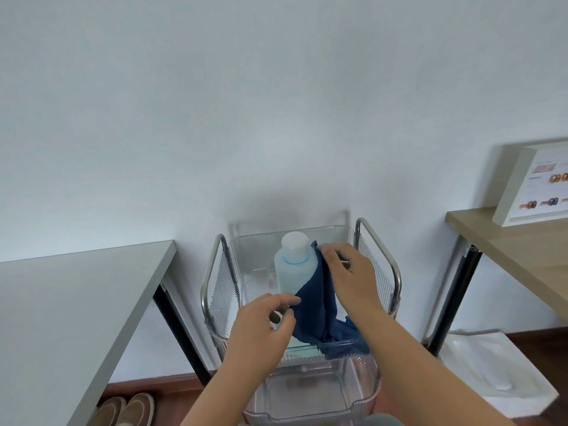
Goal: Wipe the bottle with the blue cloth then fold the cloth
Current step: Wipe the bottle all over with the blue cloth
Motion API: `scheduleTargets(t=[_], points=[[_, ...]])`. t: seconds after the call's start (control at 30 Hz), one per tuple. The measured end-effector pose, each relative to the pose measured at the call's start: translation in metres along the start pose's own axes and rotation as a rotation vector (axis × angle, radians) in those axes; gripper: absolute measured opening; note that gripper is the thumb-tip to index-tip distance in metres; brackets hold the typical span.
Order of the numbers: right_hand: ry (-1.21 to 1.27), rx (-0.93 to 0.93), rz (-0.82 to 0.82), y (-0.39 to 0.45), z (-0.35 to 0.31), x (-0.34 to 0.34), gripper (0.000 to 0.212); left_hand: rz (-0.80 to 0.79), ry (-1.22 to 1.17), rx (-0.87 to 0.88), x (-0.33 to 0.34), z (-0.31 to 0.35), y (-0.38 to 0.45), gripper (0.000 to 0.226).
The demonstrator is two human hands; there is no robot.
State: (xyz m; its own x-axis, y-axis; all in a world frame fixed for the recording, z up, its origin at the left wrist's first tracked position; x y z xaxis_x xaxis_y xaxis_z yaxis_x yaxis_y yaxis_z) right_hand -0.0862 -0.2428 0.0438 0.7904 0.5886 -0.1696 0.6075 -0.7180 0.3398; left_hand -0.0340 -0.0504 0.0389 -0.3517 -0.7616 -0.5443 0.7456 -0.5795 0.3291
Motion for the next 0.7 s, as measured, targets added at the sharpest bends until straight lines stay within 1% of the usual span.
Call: scheduleTargets(t=[0.07, 0.17, 0.23, 0.3, 0.33, 0.37, 0.43, 0.5, 0.57, 0.63, 0.7], points=[[0.006, -0.079, -0.011, -0.012, -0.001, 0.002, 0.02, 0.002, -0.025, -0.007, 0.001, -0.004, -0.001, 0.033], [-0.078, -0.186, -0.049, -0.021, -0.004, 0.007, 0.031, 0.013, 0.028, 0.037, -0.006, 0.0, 0.0, 0.025], [-0.083, -0.191, -0.059, -0.023, -0.002, 0.008, 0.033, 0.086, 0.066, 0.101, -0.024, 0.014, 0.01, 0.02], [-0.04, -0.155, -0.065, -0.024, 0.001, 0.009, 0.032, 0.147, 0.048, 0.201, -0.041, 0.036, 0.028, 0.029], [-0.028, -0.148, -0.069, -0.024, 0.001, 0.009, 0.031, 0.112, 0.048, 0.247, -0.043, 0.047, 0.042, 0.033], [-0.023, -0.153, -0.075, -0.025, 0.001, 0.01, 0.031, 0.025, 0.067, 0.277, -0.039, 0.057, 0.056, 0.037], [-0.02, -0.184, -0.089, -0.027, -0.003, 0.012, 0.03, -0.222, 0.174, 0.296, -0.025, 0.069, 0.082, 0.041], [-0.023, -0.228, -0.103, -0.025, -0.008, 0.011, 0.031, -0.402, 0.224, 0.294, -0.016, 0.07, 0.096, 0.038], [-0.041, -0.256, -0.128, -0.02, -0.013, 0.01, 0.036, -0.472, 0.179, 0.278, -0.015, 0.068, 0.101, 0.034], [-0.069, -0.276, -0.151, -0.014, -0.017, 0.009, 0.042, -0.47, 0.145, 0.284, -0.016, 0.066, 0.103, 0.033], [-0.118, -0.311, -0.168, -0.009, -0.022, 0.008, 0.038, -0.447, 0.158, 0.31, -0.016, 0.064, 0.102, 0.033]])
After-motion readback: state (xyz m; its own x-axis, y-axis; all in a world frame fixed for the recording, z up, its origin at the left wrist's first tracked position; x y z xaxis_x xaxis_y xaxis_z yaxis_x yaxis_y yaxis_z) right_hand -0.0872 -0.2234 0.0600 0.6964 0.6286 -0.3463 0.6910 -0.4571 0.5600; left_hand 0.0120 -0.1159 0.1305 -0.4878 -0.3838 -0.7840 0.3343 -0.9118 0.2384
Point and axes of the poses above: each hand's wrist, its own y-axis towards the middle knuckle, its own x-axis out of the palm, z = x × y, the point moved 9 cm from there along y, towards the middle knuckle, and after that the axes turned 5 degrees about -y, right-handed, at the moved point
